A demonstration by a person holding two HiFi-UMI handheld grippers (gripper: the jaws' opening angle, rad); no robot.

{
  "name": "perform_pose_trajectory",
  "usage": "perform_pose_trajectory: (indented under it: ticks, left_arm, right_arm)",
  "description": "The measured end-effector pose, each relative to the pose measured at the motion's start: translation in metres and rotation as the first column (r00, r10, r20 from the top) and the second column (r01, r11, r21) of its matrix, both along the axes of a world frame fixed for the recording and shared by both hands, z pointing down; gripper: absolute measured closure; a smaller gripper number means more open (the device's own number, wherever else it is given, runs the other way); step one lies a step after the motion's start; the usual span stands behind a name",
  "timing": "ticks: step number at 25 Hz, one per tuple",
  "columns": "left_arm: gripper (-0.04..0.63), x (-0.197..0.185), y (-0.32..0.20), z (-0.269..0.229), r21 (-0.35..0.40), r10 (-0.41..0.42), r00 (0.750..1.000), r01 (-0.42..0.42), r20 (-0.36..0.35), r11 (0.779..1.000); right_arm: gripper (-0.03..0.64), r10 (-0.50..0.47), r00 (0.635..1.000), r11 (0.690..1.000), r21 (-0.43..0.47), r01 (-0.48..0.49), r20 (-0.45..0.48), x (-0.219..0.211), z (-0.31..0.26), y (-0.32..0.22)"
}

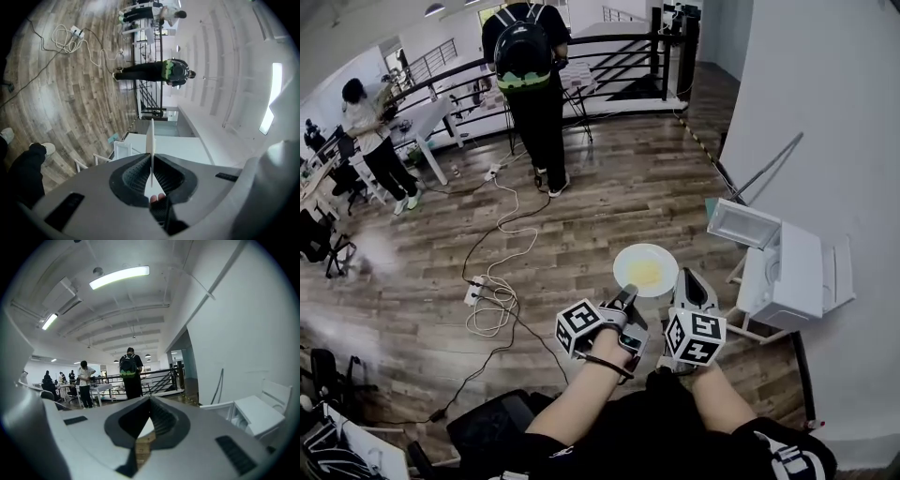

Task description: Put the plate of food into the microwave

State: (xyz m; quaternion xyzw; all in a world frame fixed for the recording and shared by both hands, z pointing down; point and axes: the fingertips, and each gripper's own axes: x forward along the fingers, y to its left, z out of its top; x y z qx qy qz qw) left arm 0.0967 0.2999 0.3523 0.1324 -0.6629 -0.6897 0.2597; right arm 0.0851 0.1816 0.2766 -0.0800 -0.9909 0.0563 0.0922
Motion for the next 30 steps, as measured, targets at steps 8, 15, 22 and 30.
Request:
perform_pose_trajectory:
  ticks: [8,15,22,30]
  left_arm:
    - [0.578,-0.109,-0.067,-0.016,-0.011,0.005,1.0,-0.004,0.031,1.0]
    - [0.578,-0.19,-0.156,-0.019,-0.009,0.06,0.997,-0.059,0.047,0.998]
    - [0.578,-0.237,-0.223,-0.013,0.004,0.092,0.995,-0.092,0.044,0.996]
    - [0.578,-0.27,-0.287,-0.004,-0.012,0.175,0.984,-0.175,0.034,0.984]
  right_arm:
    - [0.609,-0.023,0.998,1.0,-0.012,0.023,0.056,-0.099,-0.023,-0.065]
    - [0.609,0.017,0.998,0.999,-0.028,-0.016,0.058,-0.177,-0.023,-0.147]
    - [0.609,0.056,0.996,0.998,-0.042,-0.053,0.067,-0.225,-0.02,-0.215]
    - [0.609,0.147,0.987,0.988,-0.051,-0.144,0.06,-0.247,-0.013,-0.282]
